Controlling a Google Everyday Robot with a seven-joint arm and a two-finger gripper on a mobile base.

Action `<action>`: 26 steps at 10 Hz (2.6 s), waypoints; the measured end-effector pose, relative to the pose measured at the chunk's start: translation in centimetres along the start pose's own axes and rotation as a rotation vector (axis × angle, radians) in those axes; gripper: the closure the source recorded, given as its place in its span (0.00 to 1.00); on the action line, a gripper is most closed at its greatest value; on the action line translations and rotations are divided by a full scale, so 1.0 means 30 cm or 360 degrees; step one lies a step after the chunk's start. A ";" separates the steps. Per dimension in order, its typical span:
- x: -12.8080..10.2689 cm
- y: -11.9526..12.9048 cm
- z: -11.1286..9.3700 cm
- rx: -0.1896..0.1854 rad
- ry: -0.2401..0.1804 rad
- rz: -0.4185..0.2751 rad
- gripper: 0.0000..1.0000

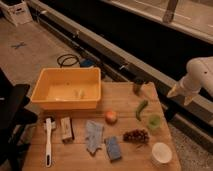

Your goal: Place banana in plastic cup

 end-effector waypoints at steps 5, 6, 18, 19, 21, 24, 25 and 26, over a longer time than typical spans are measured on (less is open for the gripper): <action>0.000 0.000 0.000 0.0000 0.0000 0.0000 0.38; 0.000 -0.001 0.000 0.0000 0.0000 -0.0001 0.38; -0.058 -0.518 -0.355 0.0283 0.0274 -0.0605 0.38; -0.103 -0.588 -0.387 0.0331 0.0282 -0.0677 0.38; -0.121 -0.612 -0.399 0.0347 0.0288 -0.0706 0.38; -0.122 -0.616 -0.399 0.0348 0.0287 -0.0709 0.38; -0.122 -0.617 -0.399 0.0349 0.0287 -0.0709 0.38; -0.121 -0.616 -0.401 0.0351 0.0294 -0.0712 0.38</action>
